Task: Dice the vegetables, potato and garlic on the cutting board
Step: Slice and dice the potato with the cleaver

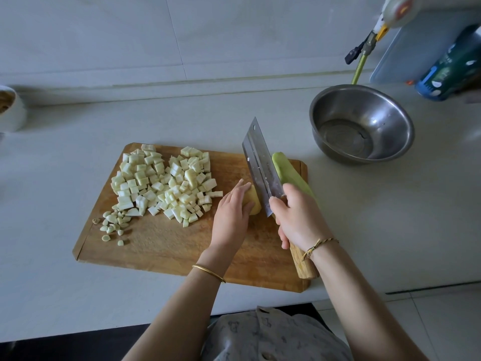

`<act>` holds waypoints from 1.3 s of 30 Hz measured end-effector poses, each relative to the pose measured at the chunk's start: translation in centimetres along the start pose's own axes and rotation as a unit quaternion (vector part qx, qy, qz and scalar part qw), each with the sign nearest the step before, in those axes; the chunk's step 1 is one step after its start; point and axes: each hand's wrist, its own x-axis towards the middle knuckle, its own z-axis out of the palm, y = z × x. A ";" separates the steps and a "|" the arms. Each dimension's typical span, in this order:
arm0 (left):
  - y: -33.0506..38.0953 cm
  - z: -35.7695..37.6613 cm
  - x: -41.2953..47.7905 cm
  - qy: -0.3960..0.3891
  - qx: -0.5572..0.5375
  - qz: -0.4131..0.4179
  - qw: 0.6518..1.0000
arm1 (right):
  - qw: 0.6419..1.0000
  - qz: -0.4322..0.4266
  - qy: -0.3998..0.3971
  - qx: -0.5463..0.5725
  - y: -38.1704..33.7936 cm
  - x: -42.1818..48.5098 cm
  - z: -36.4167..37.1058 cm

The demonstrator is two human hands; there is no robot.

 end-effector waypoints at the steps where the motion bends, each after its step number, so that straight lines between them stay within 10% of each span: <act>1: 0.0 0.0 0.0 0.000 -0.001 0.000 1.000 | 1.000 0.000 0.000 0.000 0.0 0.0 0.0; 39: 0.2 0.6 -0.1 0.014 0.015 -0.005 1.000 | 0.996 0.027 -0.070 -0.053 -1.5 0.9 -0.4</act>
